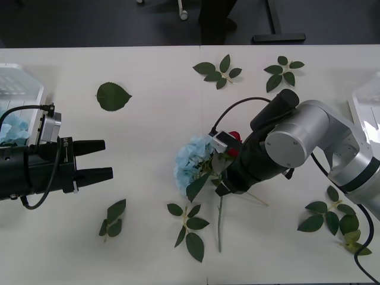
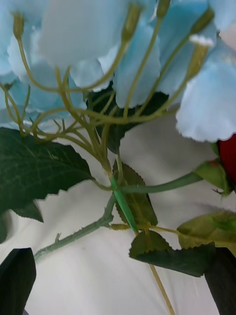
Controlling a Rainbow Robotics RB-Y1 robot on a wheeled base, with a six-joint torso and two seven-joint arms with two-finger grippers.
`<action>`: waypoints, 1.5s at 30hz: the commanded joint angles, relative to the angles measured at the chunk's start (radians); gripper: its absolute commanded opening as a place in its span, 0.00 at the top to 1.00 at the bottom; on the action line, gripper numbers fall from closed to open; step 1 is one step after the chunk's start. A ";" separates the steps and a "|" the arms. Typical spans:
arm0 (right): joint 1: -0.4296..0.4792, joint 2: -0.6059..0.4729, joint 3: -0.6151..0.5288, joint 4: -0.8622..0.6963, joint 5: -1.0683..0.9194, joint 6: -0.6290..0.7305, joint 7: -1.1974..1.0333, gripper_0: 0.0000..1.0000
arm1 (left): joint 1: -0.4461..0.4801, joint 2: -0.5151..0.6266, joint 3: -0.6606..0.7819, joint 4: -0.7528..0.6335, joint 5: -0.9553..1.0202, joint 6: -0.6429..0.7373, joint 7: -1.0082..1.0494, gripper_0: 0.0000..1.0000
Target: Place the red flowers into the right box and the blue flowers into the left box. If a person shows an open palm, hand one flower to the person first, then continue sorting.
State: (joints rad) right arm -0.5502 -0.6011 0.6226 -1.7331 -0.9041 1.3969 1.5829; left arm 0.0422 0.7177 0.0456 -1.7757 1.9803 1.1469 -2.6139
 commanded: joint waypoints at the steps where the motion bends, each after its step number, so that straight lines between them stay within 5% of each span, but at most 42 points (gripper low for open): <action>1: -0.043 0.067 -0.007 0.029 0.074 -0.006 -0.020 0.00 | 0.016 0.034 -0.012 -0.008 0.014 -0.003 -0.091 0.00; 14: -0.086 0.109 0.066 0.138 0.168 -0.067 -0.020 0.01 | 0.016 0.034 -0.012 -0.008 0.014 -0.003 -0.091 0.00; 16: -0.086 0.109 0.066 0.138 0.169 -0.069 -0.018 0.11 | 0.016 0.034 -0.012 -0.008 0.014 -0.003 -0.091 0.00; 21: -0.086 0.107 0.069 0.141 0.174 -0.067 -0.026 0.77 | 0.016 0.034 -0.012 -0.008 0.014 -0.003 -0.091 0.00; 25: -0.086 0.107 0.069 0.142 0.178 -0.069 -0.032 0.98 | 0.016 0.034 -0.012 -0.008 0.014 -0.003 -0.091 0.00; 34: -0.086 0.096 0.035 0.142 0.163 -0.069 -0.040 1.00 | 0.016 0.034 -0.012 -0.008 0.014 -0.003 -0.091 0.00; 45: -0.086 0.023 -0.218 0.155 -0.021 -0.029 -0.008 1.00 | 0.016 0.034 -0.012 -0.008 0.014 -0.003 -0.091 0.00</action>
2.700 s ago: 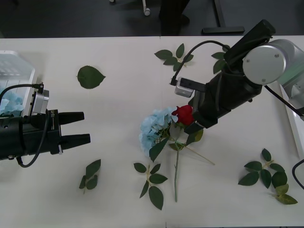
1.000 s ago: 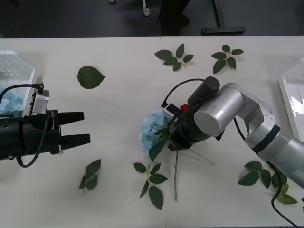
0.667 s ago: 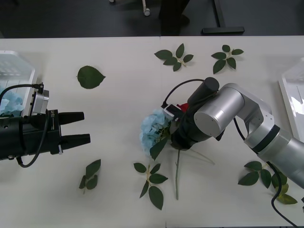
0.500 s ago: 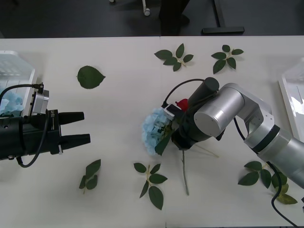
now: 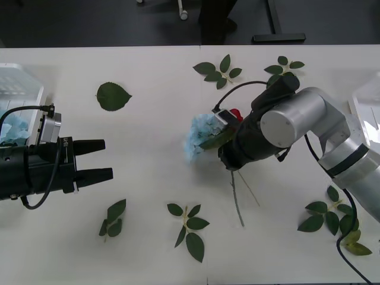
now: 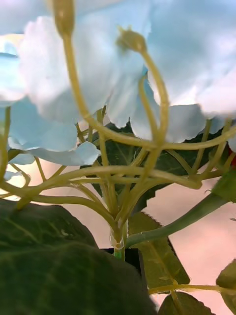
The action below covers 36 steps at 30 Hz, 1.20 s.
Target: Place the red flowers into the right box and the blue flowers into the left box. If a person shows an open palm, hand one flower to the person first, then continue sorting.
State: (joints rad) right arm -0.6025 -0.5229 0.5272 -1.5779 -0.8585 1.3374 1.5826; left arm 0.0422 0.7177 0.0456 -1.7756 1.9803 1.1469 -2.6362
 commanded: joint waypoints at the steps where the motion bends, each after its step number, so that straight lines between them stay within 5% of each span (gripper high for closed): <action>1: -0.034 -0.060 -0.139 0.006 -0.076 0.037 -0.004 1.00 | 0.016 0.034 -0.012 -0.008 0.014 -0.003 -0.069 0.00; 5: -0.023 -0.117 -0.219 0.070 -0.125 0.045 0.031 1.00 | 0.016 0.034 -0.012 -0.008 0.014 -0.003 -0.069 0.00; 17: 0.141 -0.266 -0.227 0.075 0.004 -0.118 0.137 0.98 | 0.016 0.034 -0.012 -0.008 0.014 -0.003 -0.069 0.00; 20: 0.171 -0.287 -0.237 0.075 0.024 -0.136 0.137 0.74 | 0.016 0.034 -0.012 -0.008 0.014 -0.003 -0.069 0.00; 24: 0.174 -0.313 -0.237 0.072 -0.001 -0.122 0.149 0.25 | 0.016 0.034 -0.012 -0.008 0.014 -0.003 -0.069 0.00; 30: 0.156 -0.313 -0.259 0.058 -0.097 -0.098 0.201 0.01 | 0.016 0.034 -0.012 -0.008 0.014 -0.003 -0.069 0.00; 36: 0.153 -0.313 -0.308 0.058 -0.214 -0.093 0.318 0.00 | 0.016 0.034 -0.012 -0.008 0.014 -0.003 -0.069 0.00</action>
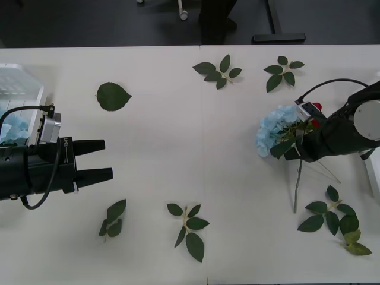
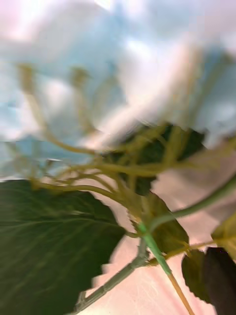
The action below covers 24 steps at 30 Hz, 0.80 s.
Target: Place the red flowers into the right box and the blue flowers into the left box. If a person shows an open palm, hand one flower to the person first, then continue sorting.
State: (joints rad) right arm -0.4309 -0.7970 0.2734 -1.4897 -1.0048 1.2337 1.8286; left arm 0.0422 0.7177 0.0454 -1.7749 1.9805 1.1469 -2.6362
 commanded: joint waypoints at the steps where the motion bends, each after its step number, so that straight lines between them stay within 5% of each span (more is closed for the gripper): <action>1: -0.022 -0.039 -0.059 -0.030 -0.071 0.012 0.084 0.00 | 0.016 0.034 -0.012 -0.009 0.014 -0.003 -0.069 0.00; 13: -0.060 0.032 -0.054 -0.017 0.086 0.072 0.075 0.02 | 0.016 0.034 -0.012 -0.009 0.014 -0.003 -0.069 0.00; 14: -0.058 0.030 -0.054 -0.017 0.089 0.072 0.075 0.05 | 0.016 0.034 -0.012 -0.009 0.014 -0.003 -0.069 0.00; 16: -0.052 0.032 -0.054 -0.017 0.101 0.072 0.078 0.33 | 0.016 0.034 -0.012 -0.009 0.014 -0.003 -0.069 0.00; 19: -0.051 0.038 -0.053 -0.017 0.112 0.072 0.075 0.61 | 0.016 0.034 -0.012 -0.009 0.014 -0.003 -0.069 0.00; 24: -0.049 0.064 -0.053 -0.015 0.137 0.072 0.070 0.63 | 0.016 0.034 -0.012 -0.009 0.014 -0.003 -0.069 0.00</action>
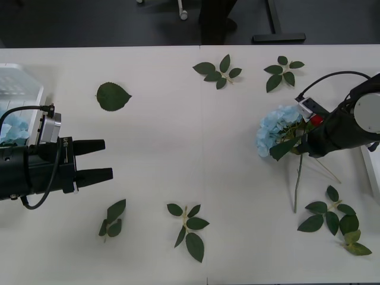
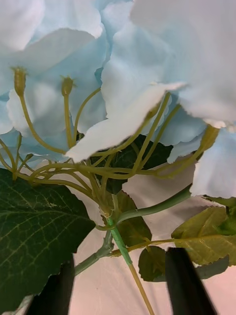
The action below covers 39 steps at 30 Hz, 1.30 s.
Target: Place the red flowers into the right box and the blue flowers into the left box. If a person shows an open palm, hand one flower to the person first, then continue sorting.
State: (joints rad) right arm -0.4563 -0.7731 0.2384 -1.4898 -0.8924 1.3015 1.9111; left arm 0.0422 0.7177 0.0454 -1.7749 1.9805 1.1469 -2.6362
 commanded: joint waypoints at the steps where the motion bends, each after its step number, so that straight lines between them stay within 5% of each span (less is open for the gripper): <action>1: -0.024 0.048 -0.018 -0.015 0.032 0.004 -0.014 0.63 | 0.016 0.034 -0.012 -0.009 0.014 -0.003 -0.069 0.00; 3: -0.024 0.060 -0.018 -0.015 0.043 -0.001 -0.015 0.62 | 0.016 0.034 -0.012 -0.009 0.014 -0.003 -0.069 0.00; 5: -0.018 0.075 -0.016 -0.015 0.059 -0.016 -0.015 0.42 | 0.016 0.034 -0.012 -0.009 0.014 -0.003 -0.069 0.00; 8: -0.005 0.087 -0.013 -0.015 0.076 -0.041 -0.017 0.27 | 0.016 0.034 -0.012 -0.009 0.014 -0.003 -0.069 0.00; 13: -0.004 0.107 -0.010 -0.017 0.096 -0.048 -0.017 0.25 | 0.016 0.034 -0.012 -0.009 0.014 -0.003 -0.069 0.00; 15: -0.004 0.115 -0.010 -0.015 0.102 -0.054 -0.018 0.34 | 0.016 0.034 -0.012 -0.009 0.014 -0.003 -0.069 0.00; 19: -0.004 0.123 -0.010 -0.015 0.128 -0.056 -0.021 0.71 | 0.016 0.034 -0.012 -0.009 0.014 -0.003 -0.069 0.00; 21: -0.004 0.126 -0.011 -0.015 0.139 -0.056 -0.021 0.81 | 0.016 0.034 -0.012 -0.009 0.014 -0.003 -0.069 0.00; 28: -0.004 0.138 -0.005 -0.014 0.164 -0.070 -0.024 0.90 | 0.016 0.034 -0.012 -0.009 0.014 -0.003 -0.069 0.00; 32: -0.004 0.138 0.007 -0.014 0.182 -0.088 -0.020 0.45 | 0.016 0.034 -0.012 -0.009 0.014 -0.003 -0.069 0.00; 39: -0.002 0.138 0.016 -0.012 0.211 -0.097 -0.014 0.28 | 0.016 0.034 -0.012 -0.009 0.014 -0.003 -0.069 0.00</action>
State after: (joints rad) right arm -0.4560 -0.6520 0.2415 -1.4895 -0.6983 1.2191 1.9088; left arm 0.0422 0.7177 0.0454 -1.7749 1.9805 1.1469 -2.6362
